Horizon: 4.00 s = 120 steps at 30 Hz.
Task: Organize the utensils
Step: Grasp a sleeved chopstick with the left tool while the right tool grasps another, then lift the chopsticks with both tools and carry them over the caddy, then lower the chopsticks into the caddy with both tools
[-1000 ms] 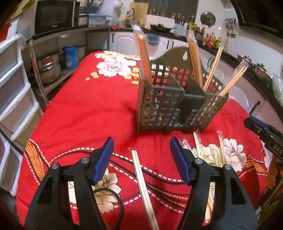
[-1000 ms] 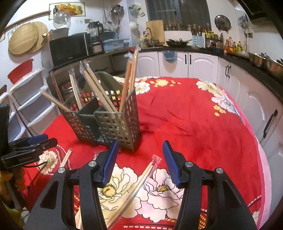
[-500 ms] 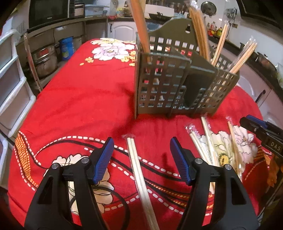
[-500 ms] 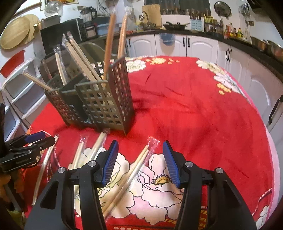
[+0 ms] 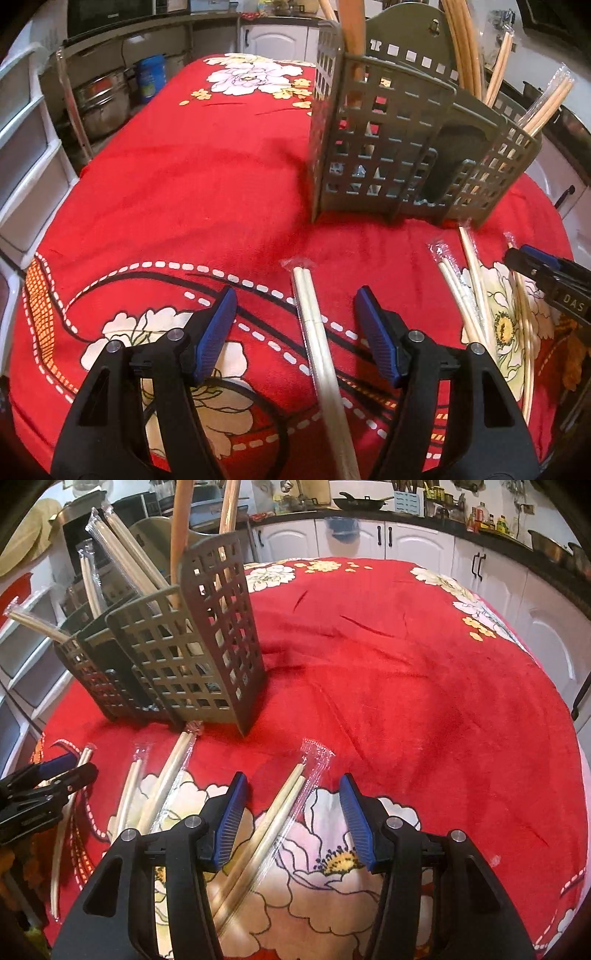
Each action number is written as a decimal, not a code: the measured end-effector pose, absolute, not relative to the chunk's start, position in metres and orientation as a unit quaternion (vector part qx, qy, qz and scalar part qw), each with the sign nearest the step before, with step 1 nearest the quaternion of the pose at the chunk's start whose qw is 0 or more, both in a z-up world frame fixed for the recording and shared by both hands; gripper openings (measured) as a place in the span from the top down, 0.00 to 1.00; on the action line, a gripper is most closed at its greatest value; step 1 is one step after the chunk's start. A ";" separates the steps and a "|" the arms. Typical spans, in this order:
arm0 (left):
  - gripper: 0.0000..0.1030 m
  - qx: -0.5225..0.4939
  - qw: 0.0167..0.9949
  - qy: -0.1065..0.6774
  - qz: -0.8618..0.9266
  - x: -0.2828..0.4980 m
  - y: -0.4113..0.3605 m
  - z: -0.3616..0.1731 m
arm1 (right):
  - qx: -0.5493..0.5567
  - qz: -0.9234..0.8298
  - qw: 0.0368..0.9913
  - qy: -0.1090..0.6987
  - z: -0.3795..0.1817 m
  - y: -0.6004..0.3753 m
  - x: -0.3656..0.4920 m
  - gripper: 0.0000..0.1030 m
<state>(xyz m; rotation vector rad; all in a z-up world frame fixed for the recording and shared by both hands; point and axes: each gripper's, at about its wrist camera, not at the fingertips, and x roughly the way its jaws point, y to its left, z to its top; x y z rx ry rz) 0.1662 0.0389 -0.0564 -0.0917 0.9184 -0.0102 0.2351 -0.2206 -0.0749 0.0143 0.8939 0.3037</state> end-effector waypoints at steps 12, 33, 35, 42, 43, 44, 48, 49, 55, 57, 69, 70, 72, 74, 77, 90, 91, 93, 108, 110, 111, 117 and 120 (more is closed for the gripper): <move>0.94 -0.043 0.899 0.434 -0.024 0.167 0.035 -0.055 | -0.008 0.136 0.894 0.426 -0.078 -0.218 0.240 0.87; 0.99 -0.081 0.926 0.367 -0.042 0.139 0.056 0.000 | 0.030 0.175 0.916 0.359 -0.022 -0.226 0.201 0.95; 0.99 -0.086 0.928 0.359 -0.039 0.136 0.061 0.006 | 0.027 0.180 0.918 0.351 -0.015 -0.223 0.197 0.95; 0.99 -0.099 0.938 0.333 -0.022 0.126 0.083 0.030 | 0.018 0.198 0.923 0.329 0.005 -0.211 0.181 0.96; 0.99 -0.100 0.939 0.330 -0.020 0.125 0.086 0.033 | 0.016 0.201 0.924 0.325 0.008 -0.209 0.179 0.96; 0.99 -0.100 0.940 0.326 -0.017 0.123 0.089 0.035 | 0.015 0.204 0.924 0.322 0.012 -0.207 0.177 0.96; 0.99 -0.103 0.944 0.313 -0.007 0.120 0.100 0.048 | 0.011 0.214 0.927 0.308 0.025 -0.202 0.173 0.96; 0.99 -0.103 0.945 0.310 -0.005 0.120 0.102 0.051 | 0.010 0.217 0.928 0.304 0.028 -0.200 0.172 0.96; 0.99 -0.107 0.952 0.288 0.002 0.118 0.113 0.071 | 0.004 0.231 0.931 0.281 0.051 -0.190 0.166 0.96; 0.99 -0.107 0.954 0.280 0.004 0.118 0.115 0.078 | 0.002 0.235 0.933 0.273 0.059 -0.186 0.165 0.96; 0.99 -0.108 0.961 0.253 0.000 0.126 0.118 0.106 | -0.002 0.251 0.938 0.238 0.096 -0.177 0.162 0.97; 0.99 -0.108 0.962 0.251 -0.001 0.127 0.118 0.109 | -0.002 0.252 0.939 0.235 0.098 -0.176 0.162 0.97; 0.99 -0.107 0.963 0.246 -0.004 0.129 0.116 0.113 | -0.001 0.254 0.940 0.229 0.104 -0.176 0.163 0.97; 0.99 -0.106 0.965 0.241 -0.007 0.131 0.114 0.120 | 0.001 0.256 0.940 0.224 0.110 -0.176 0.163 0.97; 0.99 -0.104 0.967 0.233 -0.012 0.132 0.112 0.128 | 0.002 0.258 0.942 0.213 0.120 -0.177 0.164 0.98; 0.99 -0.096 0.974 0.200 -0.034 0.140 0.094 0.163 | 0.010 0.258 0.951 0.169 0.158 -0.185 0.164 0.98; 0.99 -0.097 0.975 0.195 -0.037 0.141 0.092 0.165 | 0.011 0.258 0.952 0.166 0.160 -0.185 0.165 0.98; 0.99 -0.101 0.976 0.189 -0.041 0.143 0.089 0.167 | 0.012 0.257 0.953 0.161 0.165 -0.186 0.167 0.98; 0.99 -0.117 0.980 0.146 -0.069 0.152 0.068 0.198 | 0.033 0.248 0.960 0.128 0.193 -0.191 0.187 0.98; 0.99 -0.119 0.981 0.139 -0.071 0.157 0.064 0.200 | 0.037 0.247 0.960 0.124 0.195 -0.192 0.191 0.98; 0.99 -0.121 0.981 0.136 -0.071 0.161 0.061 0.200 | 0.038 0.246 0.961 0.123 0.196 -0.192 0.193 0.98; 0.99 -0.123 0.980 0.134 -0.076 0.180 0.045 0.196 | 0.039 0.238 0.964 0.112 0.195 -0.194 0.201 0.98; 0.99 -0.130 0.979 0.134 -0.075 0.191 0.038 0.191 | 0.040 0.235 0.965 0.111 0.191 -0.197 0.206 0.98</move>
